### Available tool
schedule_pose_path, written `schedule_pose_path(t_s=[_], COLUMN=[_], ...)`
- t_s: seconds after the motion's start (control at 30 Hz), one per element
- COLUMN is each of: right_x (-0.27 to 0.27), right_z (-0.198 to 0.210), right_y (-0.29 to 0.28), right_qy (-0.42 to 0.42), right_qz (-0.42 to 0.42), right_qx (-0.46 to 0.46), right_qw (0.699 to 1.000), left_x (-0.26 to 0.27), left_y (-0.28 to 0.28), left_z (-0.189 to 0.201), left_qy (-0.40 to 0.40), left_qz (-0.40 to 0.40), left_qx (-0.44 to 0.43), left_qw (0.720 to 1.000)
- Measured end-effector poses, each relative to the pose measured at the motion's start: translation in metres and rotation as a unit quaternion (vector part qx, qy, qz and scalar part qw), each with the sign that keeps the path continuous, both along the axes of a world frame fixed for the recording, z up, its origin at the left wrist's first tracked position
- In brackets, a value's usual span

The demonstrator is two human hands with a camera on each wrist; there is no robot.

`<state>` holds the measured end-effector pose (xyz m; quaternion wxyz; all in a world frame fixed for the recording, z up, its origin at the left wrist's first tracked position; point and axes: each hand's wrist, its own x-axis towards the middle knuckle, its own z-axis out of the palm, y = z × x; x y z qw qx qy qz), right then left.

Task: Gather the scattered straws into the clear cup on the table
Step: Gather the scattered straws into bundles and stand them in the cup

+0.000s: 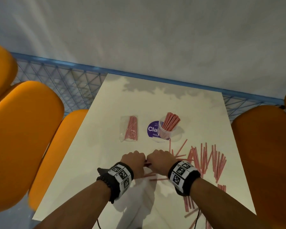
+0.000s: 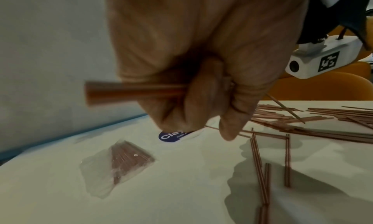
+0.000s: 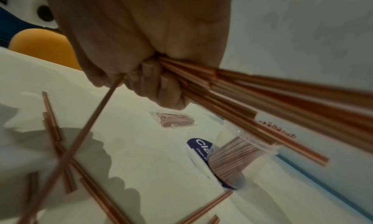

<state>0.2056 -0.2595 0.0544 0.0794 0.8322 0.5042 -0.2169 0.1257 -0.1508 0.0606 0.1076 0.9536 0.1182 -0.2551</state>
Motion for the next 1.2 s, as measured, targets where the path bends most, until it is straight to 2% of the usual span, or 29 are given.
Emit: schedule_pose_path(t_s=[0.17, 0.33, 0.6, 0.7, 0.8, 0.83, 0.87, 0.93, 0.97, 1.0, 1.1, 1.2], right_x=[0.003, 0.013, 0.014, 0.015, 0.020, 0.023, 0.026, 0.027, 0.024, 0.019, 0.002, -0.003], right_z=[0.009, 0.011, 0.013, 0.015, 0.020, 0.022, 0.025, 0.031, 0.035, 0.039, 0.046, 0.050], right_y=[0.004, -0.007, -0.001, 0.002, 0.003, 0.001, -0.001, -0.002, 0.001, 0.006, 0.023, 0.031], right_qy=[-0.018, 0.032, 0.028, 0.025, 0.032, 0.032, 0.027, 0.011, 0.004, -0.002, -0.025, -0.056], right_qz=[0.023, -0.012, -0.037, -0.046, -0.074, -0.087, -0.096, -0.095, -0.083, -0.066, -0.030, -0.013], right_qx=[-0.015, 0.008, 0.020, 0.021, 0.044, 0.051, 0.054, 0.049, 0.043, 0.039, 0.041, 0.039], right_qw=[0.999, 0.999, 0.999, 0.998, 0.996, 0.994, 0.993, 0.994, 0.996, 0.997, 0.998, 0.998], left_x=[0.002, -0.001, 0.005, 0.007, 0.005, 0.002, -0.002, -0.007, -0.007, -0.006, -0.002, 0.001], left_y=[-0.003, 0.012, 0.011, 0.014, 0.030, 0.041, 0.052, 0.061, 0.059, 0.052, 0.026, 0.022], left_z=[0.008, 0.017, 0.035, 0.036, 0.034, 0.035, 0.038, 0.045, 0.045, 0.043, 0.033, 0.031], left_qy=[0.013, 0.003, 0.003, -0.016, -0.067, -0.099, -0.143, -0.210, -0.210, -0.189, -0.139, -0.182], left_qz=[0.013, -0.006, -0.011, 0.013, 0.067, 0.109, 0.174, 0.344, 0.411, 0.451, 0.473, 0.497], left_qx=[-0.001, 0.021, 0.020, -0.032, -0.167, -0.235, -0.322, -0.479, -0.517, -0.536, -0.591, -0.603], left_qw=[1.000, 1.000, 1.000, 0.999, 0.981, 0.961, 0.920, 0.780, 0.721, 0.688, 0.639, 0.597])
